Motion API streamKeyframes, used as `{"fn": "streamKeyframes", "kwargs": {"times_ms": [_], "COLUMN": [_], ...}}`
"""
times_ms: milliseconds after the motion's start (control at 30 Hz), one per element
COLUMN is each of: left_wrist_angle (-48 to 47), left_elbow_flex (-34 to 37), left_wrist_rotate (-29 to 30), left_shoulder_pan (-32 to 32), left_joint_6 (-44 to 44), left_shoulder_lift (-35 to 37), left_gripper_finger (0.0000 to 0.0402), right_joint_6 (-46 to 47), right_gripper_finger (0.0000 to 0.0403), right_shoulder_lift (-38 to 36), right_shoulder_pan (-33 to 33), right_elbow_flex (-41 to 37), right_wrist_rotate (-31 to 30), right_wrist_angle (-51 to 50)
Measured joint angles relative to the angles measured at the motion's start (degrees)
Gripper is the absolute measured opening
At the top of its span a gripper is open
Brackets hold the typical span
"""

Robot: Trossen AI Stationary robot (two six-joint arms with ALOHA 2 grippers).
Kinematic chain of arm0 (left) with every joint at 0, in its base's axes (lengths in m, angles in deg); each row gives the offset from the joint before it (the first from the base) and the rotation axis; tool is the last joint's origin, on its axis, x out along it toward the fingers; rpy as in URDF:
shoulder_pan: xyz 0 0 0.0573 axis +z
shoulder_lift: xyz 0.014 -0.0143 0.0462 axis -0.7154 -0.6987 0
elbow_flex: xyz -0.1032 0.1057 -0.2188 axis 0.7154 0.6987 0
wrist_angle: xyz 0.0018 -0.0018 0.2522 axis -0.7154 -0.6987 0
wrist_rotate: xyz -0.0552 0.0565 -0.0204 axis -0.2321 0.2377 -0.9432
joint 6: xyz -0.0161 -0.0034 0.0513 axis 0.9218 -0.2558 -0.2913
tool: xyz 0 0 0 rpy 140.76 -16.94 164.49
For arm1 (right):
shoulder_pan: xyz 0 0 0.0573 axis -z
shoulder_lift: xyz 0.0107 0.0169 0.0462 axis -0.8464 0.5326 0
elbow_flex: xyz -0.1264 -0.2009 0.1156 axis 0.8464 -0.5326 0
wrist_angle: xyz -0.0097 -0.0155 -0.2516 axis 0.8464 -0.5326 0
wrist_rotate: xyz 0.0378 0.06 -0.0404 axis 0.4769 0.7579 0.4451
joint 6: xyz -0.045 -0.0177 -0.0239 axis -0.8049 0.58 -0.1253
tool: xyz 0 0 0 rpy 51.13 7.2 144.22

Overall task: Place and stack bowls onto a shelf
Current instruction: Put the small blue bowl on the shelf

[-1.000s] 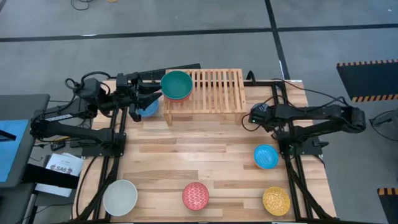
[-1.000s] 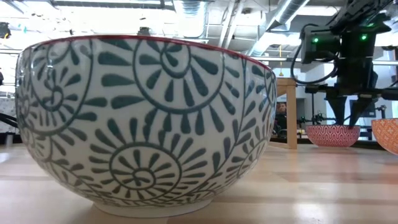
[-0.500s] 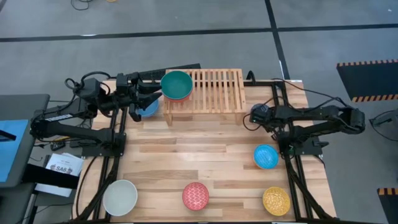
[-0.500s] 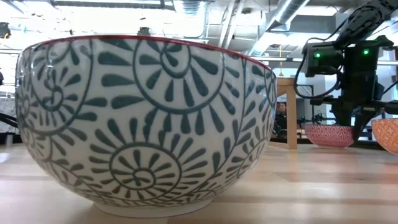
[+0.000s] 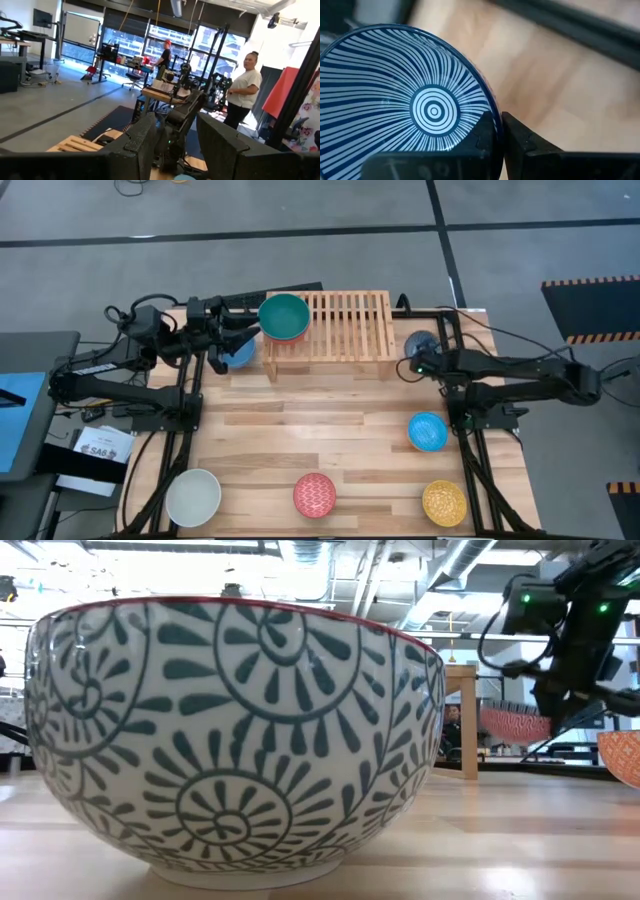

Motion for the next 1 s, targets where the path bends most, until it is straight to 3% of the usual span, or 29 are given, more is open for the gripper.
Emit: {"fn": "streamKeyframes", "kwargs": {"times_ms": [233,433,533,667,833,1000], "left_wrist_angle": [0.00,-0.02,-0.02,-0.06,-0.11,-0.13], "left_elbow_flex": [0.00,0.00,0.00,0.00,0.00,0.00], "left_wrist_rotate": [0.66,0.66,0.66,0.84,3.07,4.34], "left_shoulder_pan": [0.00,0.00,0.00,0.00,0.00,0.00], "left_joint_6": [-0.01,-0.02,-0.02,0.76,0.79,0.81], "left_shoulder_lift": [0.00,0.00,0.00,-0.02,-0.02,-0.04], "left_gripper_finger": [0.0128,0.0128,0.0128,0.0128,0.0128,0.0128], "right_joint_6": [-8.97,-36.31,-53.09,-70.15,-82.13,-91.37], "right_gripper_finger": [0.0039,0.0039,0.0039,0.0039,0.0039,0.0039], "right_shoulder_lift": [-6.87,-8.72,-8.22,-5.18,3.47,14.57], "right_shoulder_pan": [5.49,11.24,13.83,16.95,16.85,13.88], "right_elbow_flex": [5.11,13.86,19.49,27.39,37.23,46.57], "right_wrist_rotate": [-7.30,-7.72,-2.77,9.71,22.19,27.14], "right_wrist_angle": [-3.50,2.48,8.47,13.33,11.73,5.66]}}
